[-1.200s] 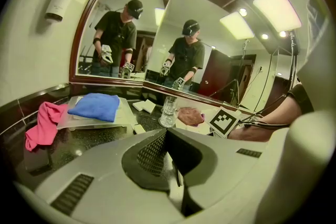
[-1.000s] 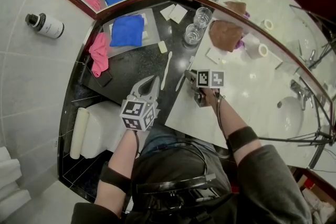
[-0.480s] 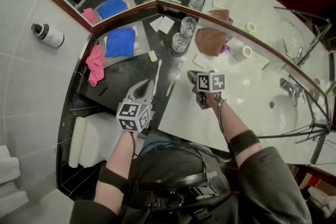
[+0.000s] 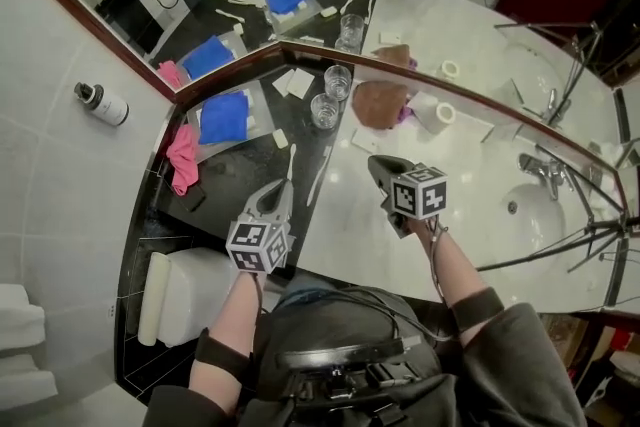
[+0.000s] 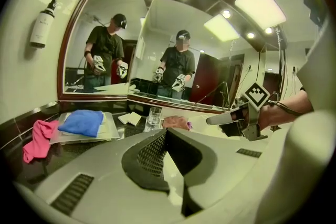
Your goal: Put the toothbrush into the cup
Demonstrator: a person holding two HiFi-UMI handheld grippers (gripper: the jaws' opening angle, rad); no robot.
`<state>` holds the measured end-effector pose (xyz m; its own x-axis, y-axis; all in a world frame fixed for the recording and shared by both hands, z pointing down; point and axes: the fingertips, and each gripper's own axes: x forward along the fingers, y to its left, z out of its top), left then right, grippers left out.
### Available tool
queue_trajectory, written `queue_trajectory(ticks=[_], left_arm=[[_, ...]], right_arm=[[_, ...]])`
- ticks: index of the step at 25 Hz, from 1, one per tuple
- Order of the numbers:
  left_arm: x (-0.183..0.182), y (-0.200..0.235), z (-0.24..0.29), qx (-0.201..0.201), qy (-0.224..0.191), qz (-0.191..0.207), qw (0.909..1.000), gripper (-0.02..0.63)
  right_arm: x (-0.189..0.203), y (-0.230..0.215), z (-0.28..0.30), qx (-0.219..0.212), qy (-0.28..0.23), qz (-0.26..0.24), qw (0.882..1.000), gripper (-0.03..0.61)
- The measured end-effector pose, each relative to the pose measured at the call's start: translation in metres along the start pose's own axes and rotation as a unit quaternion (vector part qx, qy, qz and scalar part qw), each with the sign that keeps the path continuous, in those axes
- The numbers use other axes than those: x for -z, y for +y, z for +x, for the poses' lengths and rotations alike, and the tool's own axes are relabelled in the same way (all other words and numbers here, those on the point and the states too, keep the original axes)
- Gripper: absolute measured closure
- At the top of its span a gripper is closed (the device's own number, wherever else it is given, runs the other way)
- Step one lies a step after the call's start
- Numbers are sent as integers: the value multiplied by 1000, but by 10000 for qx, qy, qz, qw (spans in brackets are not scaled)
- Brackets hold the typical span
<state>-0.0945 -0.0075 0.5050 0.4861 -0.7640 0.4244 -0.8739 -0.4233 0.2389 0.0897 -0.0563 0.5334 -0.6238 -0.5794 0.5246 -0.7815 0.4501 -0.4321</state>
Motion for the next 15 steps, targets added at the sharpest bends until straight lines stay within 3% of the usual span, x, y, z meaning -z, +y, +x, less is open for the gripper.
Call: queue_trajectory(ticks=[7,15], left_arm=[[-1,-21,-8,97,-42,91,9999,614],[-1,-41,-8,143,-69,175,9997,614]], right_arm=[[-15,-4,-80,398,-675,-695,9945,563],[-14,-16,-133,884,-1224,-689,9861,561]])
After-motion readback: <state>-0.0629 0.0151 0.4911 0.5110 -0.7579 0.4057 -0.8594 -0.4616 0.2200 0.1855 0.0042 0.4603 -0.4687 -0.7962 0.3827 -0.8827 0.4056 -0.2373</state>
